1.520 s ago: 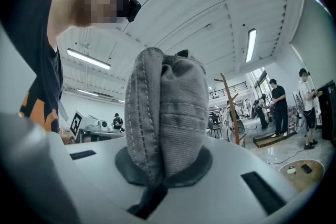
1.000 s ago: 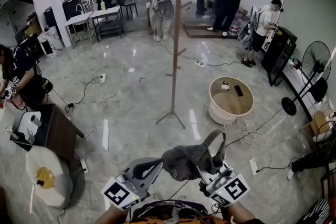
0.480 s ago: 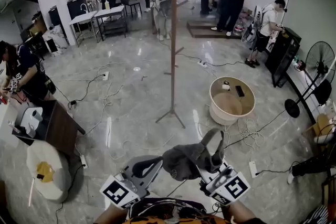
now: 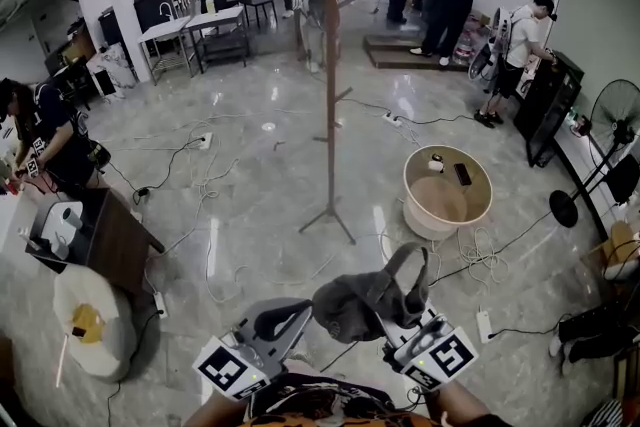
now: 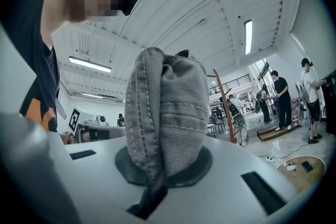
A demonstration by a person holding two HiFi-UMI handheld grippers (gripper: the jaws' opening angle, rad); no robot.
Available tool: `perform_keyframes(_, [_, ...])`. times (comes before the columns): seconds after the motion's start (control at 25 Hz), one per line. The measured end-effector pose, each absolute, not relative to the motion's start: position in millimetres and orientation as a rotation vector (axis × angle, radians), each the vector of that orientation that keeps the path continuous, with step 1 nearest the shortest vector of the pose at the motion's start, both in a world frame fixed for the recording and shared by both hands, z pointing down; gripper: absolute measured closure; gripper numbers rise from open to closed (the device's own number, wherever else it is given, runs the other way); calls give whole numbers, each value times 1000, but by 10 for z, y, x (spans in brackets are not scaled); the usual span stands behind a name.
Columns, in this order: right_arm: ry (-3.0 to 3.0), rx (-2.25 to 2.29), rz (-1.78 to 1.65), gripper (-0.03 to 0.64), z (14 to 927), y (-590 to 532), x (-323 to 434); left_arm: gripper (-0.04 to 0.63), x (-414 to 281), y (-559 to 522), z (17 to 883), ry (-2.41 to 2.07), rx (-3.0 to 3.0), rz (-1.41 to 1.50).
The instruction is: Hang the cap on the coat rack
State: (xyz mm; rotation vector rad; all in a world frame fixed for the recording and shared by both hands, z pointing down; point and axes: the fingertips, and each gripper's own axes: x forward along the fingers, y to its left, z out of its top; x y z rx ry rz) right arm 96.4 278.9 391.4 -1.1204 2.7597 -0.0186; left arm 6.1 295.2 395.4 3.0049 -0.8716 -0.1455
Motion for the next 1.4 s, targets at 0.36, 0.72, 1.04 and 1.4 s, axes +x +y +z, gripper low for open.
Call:
perform_keyframes(0.36, [2750,-1140,-12,598,3834,1887,886,574,7,2056,3942,-824,3001,-159])
perform_keyframes(0.72, [2720,-1228,25,598,3678,796,631,574,-262,942,3813,-719,3052,-183])
perform_keyframes(1.04, [2691,-1300,-20,597,3793,-65,596,574,-416,136,3926,-712,2998,-189])
perform_keyframes(1.4, [2711,-1223,16,597,3829,-1235,813,574,-224,-948,3949,-784,3016,-229])
